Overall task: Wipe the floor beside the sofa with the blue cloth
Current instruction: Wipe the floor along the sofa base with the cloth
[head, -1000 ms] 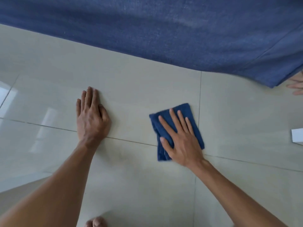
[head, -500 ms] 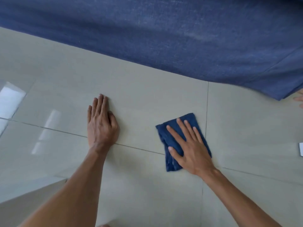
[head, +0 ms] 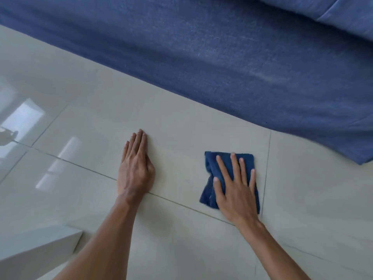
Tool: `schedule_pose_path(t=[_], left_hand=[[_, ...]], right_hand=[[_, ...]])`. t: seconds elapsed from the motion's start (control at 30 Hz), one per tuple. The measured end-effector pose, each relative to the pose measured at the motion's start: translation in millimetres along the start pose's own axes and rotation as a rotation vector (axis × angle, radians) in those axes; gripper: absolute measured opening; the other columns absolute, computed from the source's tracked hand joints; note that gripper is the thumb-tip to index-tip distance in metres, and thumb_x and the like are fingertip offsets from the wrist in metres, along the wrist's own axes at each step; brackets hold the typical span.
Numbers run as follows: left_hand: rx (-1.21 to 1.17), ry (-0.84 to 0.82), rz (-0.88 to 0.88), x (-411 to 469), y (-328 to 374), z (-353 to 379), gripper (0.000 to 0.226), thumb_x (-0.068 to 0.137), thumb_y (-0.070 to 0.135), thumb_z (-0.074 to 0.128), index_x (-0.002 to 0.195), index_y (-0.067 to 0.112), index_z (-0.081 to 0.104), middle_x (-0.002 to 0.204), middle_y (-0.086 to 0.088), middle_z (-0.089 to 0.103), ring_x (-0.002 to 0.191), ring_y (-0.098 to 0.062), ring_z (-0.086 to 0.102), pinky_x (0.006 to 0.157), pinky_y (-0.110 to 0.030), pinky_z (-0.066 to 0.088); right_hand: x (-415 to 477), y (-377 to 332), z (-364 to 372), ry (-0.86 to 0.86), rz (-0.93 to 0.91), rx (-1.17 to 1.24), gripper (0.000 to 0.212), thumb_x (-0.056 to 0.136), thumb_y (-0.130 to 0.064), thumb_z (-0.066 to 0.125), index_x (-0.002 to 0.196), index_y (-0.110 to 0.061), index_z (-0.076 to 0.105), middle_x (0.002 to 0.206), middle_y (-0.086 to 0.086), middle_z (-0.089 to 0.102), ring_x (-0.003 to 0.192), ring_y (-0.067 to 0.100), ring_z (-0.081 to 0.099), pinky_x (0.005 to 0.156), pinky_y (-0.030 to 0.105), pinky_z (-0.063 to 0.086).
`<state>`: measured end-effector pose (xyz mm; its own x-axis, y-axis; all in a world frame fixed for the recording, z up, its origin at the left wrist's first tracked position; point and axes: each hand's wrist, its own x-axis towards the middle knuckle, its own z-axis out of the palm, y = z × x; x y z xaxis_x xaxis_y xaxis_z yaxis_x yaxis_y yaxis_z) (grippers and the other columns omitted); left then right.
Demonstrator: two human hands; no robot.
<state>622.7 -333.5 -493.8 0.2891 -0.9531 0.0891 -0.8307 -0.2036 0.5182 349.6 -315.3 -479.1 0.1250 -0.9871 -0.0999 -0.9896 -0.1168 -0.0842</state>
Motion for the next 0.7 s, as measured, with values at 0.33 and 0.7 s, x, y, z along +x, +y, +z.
schedule_pose_path(t=[0.33, 0.7], left_hand=[[0.024, -0.03, -0.025, 0, 4, -5, 0.059, 0.095, 0.013, 0.034, 0.153, 0.009, 0.028, 0.162, -0.003, 0.022, 0.151, -0.012, 0.013, 0.124, -0.03, 0.006], [0.068, -0.064, -0.014, 1, 5, -7, 0.061, 0.098, 0.035, 0.03, 0.155, 0.012, 0.023, 0.163, -0.001, 0.016, 0.152, -0.01, 0.007, 0.124, -0.028, 0.001]], right_hand=[[-15, -44, 1, -0.019, -0.252, 0.037, 0.058, 0.104, -0.053, 0.018, 0.159, -0.042, 0.005, 0.171, -0.002, -0.002, 0.158, 0.021, -0.005, 0.127, 0.049, 0.0], [60, -72, 2, 0.01, -0.221, 0.099, 0.061, 0.102, -0.052, 0.025, 0.16, -0.039, 0.011, 0.171, 0.004, 0.0, 0.158, 0.028, -0.005, 0.128, 0.048, 0.001]])
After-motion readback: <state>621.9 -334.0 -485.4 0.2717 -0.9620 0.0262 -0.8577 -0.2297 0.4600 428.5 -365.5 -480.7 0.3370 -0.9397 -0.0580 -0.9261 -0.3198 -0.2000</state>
